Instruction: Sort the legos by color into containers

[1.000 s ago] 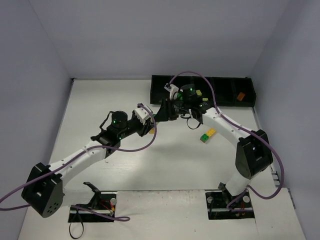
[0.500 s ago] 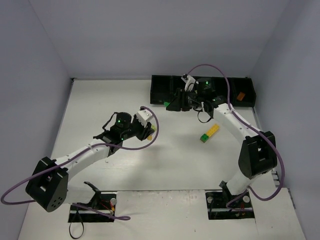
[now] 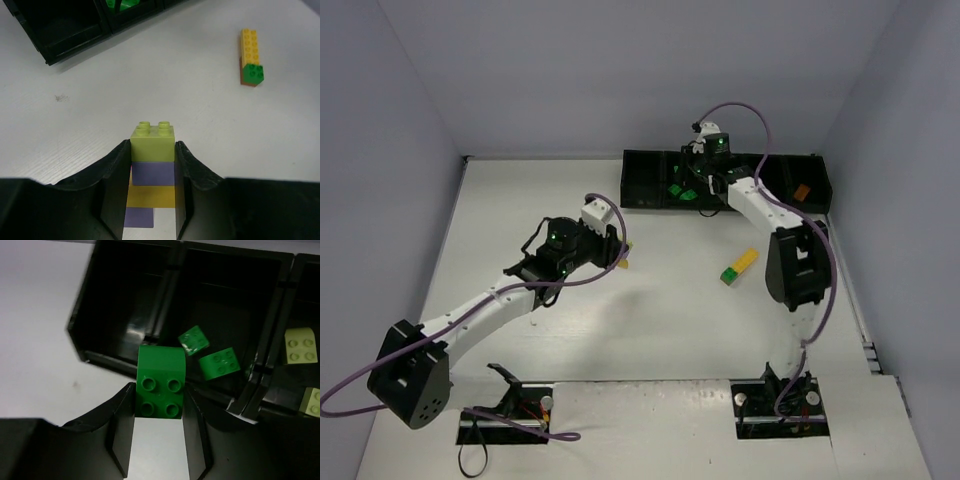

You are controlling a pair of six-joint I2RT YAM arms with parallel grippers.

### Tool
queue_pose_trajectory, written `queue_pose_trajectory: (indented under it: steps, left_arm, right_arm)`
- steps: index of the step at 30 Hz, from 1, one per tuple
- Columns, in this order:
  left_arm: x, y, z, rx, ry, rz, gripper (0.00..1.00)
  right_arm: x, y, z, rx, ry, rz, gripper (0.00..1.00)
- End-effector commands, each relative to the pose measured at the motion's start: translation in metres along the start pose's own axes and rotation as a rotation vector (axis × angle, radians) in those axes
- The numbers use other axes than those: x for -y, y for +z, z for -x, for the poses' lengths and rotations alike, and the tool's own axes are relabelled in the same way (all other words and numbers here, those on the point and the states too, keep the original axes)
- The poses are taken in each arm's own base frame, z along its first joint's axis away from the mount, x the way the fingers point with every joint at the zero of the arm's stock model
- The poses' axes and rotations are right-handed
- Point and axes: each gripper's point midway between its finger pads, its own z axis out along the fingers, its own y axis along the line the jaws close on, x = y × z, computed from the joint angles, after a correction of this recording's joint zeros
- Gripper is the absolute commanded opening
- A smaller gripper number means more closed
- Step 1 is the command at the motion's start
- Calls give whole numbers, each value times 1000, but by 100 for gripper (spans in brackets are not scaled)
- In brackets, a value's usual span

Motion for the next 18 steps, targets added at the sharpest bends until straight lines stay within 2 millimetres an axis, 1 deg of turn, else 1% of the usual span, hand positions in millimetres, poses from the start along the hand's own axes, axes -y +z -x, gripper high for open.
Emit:
queue_pose_trajectory:
  steps: [1,2,3,4,7,8,9,10,11,13,14,15,16,17,18]
  left_arm:
    - [2,-12,63,166,-117,28,0]
    - [2,-13,65,169,-130,31,0]
    - [2,-15,66,172,-152,43,0]
    - [1,-16,67,176,-165,51,0]
    - [-4,-20,66,178,-214,92,0]
    - [-6,-22,69,186,-232,103,0]
    - [-11,-24,70,196,-247,137,0]
    - [-14,-25,69,198,-263,158,0]
    - [-17,-26,70,208,-296,177,0]
    - [-25,-28,73,218,-322,227,0]
    - [-25,-26,73,218,-344,230,0]
    - [-29,-27,75,224,-360,251,0]
    - [-37,-28,73,220,-388,302,0]
    - [-39,-26,80,231,-434,320,0]
    - [-41,-26,83,235,-446,334,0]
  right_arm:
    - [27,22,34,103,-26,-115,22]
    - [29,26,35,105,-23,-123,25]
    - [31,35,35,103,-23,-126,28]
    - [33,40,34,102,-23,-130,34]
    - [37,51,33,100,-23,-141,55]
    - [36,52,33,100,-25,-138,57]
    - [35,51,37,109,-28,-135,59]
    - [34,49,40,116,-30,-133,64]
    - [31,45,46,127,-35,-120,64]
    - [27,40,50,137,-43,-110,67]
    - [23,31,60,158,-51,-103,67]
    - [19,25,63,165,-58,-89,67]
    - [18,21,56,152,-61,-80,66]
    - [9,5,67,179,-65,-56,65]
    - [-2,-2,68,189,-72,-4,65]
